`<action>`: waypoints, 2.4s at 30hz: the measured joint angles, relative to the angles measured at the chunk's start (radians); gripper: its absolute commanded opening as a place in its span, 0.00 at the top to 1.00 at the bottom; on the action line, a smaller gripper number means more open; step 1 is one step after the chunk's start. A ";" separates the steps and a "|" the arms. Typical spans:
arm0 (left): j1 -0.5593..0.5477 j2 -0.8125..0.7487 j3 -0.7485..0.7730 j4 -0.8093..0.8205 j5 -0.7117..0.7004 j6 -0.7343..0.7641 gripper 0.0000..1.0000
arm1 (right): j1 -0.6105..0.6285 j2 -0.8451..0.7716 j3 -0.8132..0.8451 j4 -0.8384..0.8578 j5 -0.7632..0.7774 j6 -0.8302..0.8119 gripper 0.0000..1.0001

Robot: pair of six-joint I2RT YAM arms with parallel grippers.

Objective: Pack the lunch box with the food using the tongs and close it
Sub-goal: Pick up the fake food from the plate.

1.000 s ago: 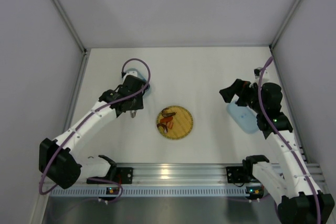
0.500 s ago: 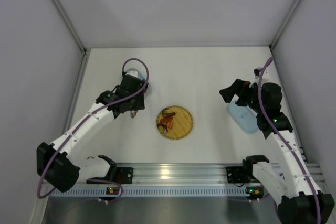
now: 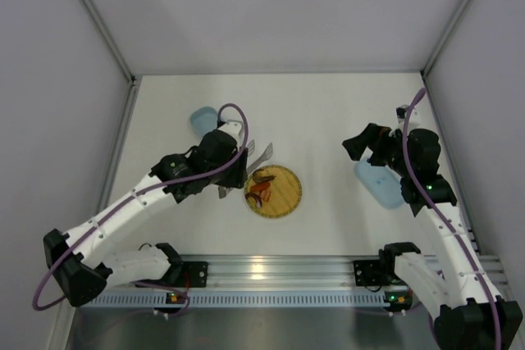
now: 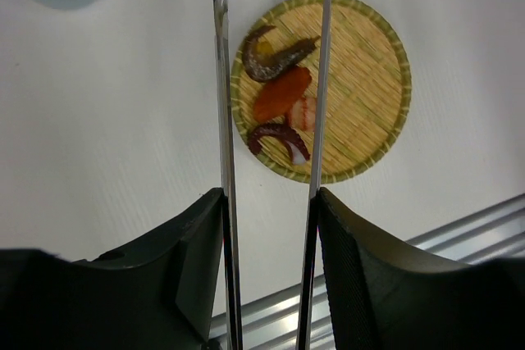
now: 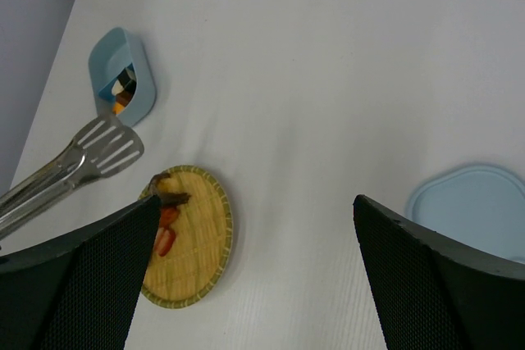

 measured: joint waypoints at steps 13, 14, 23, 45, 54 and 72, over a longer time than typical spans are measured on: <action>-0.243 -0.002 0.004 -0.135 -0.076 -0.081 0.50 | 0.000 0.000 0.000 0.000 0.000 0.000 0.00; -0.254 -0.004 0.004 -0.144 -0.080 -0.086 0.50 | 0.000 -0.001 0.000 0.000 0.000 0.000 0.01; -0.305 -0.023 0.004 -0.218 -0.127 -0.130 0.50 | 0.000 -0.014 -0.008 -0.002 0.001 0.000 0.01; -0.318 0.022 -0.017 -0.232 -0.126 -0.132 0.50 | 0.000 -0.016 -0.013 -0.009 0.005 0.000 0.00; -0.318 0.035 -0.032 -0.224 -0.124 -0.127 0.50 | 0.000 -0.016 -0.013 -0.008 0.005 0.000 0.00; -0.318 0.060 -0.037 -0.217 -0.127 -0.121 0.60 | 0.000 -0.016 -0.013 -0.008 0.005 0.000 0.01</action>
